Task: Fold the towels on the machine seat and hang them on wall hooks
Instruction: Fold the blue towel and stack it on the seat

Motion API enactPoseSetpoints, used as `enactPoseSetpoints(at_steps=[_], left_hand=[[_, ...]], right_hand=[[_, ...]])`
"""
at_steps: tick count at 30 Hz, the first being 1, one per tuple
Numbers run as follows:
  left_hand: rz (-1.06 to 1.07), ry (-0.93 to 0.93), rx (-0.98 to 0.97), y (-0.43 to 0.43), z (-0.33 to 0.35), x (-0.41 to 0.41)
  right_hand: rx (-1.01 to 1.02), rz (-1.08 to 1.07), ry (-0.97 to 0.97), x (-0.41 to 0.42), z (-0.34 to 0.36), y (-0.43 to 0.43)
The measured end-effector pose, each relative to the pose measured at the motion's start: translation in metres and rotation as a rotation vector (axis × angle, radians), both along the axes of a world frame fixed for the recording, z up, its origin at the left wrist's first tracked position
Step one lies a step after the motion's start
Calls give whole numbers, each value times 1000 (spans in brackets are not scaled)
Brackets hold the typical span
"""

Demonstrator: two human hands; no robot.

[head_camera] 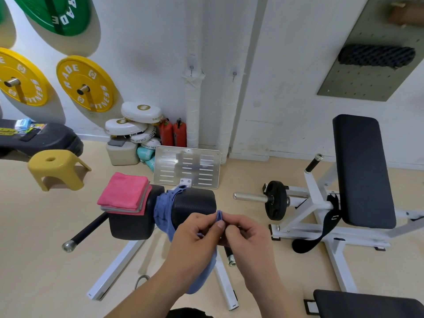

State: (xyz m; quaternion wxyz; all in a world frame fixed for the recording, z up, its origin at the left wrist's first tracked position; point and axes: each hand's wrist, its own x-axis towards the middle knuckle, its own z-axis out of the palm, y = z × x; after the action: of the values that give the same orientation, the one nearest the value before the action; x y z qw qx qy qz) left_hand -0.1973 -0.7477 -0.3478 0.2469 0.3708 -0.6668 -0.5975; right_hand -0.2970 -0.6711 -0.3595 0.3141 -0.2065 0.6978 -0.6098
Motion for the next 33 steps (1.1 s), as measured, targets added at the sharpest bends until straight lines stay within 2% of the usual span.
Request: enactPoseSetpoints(at_steps=[3,8,10,13,16,18,22,28,33], left_hand=[[24,-15,-12,-3,-4,1],[74,-23,96,-11,-6,2],[8,-61,71,-16,1,5],[-186,-78,-35,-29,15,12],[-381,-66,-150,-40,30,16],[-417,-46,-193,-42,38,15],[-279,-1,-278,-44,43,11],[-9,21,-288,-56,34,10],[135,29,-230,-64,26,11]], right_hand=[[-9,20,-12,-1,-4,1],[43,63,15,-2,-4,2],[105,76,97,-10,-5,6],[134,240,215,-21,3,15],[92,365,211,-26,14,19],[56,375,232,-26,19,19],[128,324,328,-34,11,19],[450,418,344,-58,-17,38],[427,312,248,-76,-18,57]])
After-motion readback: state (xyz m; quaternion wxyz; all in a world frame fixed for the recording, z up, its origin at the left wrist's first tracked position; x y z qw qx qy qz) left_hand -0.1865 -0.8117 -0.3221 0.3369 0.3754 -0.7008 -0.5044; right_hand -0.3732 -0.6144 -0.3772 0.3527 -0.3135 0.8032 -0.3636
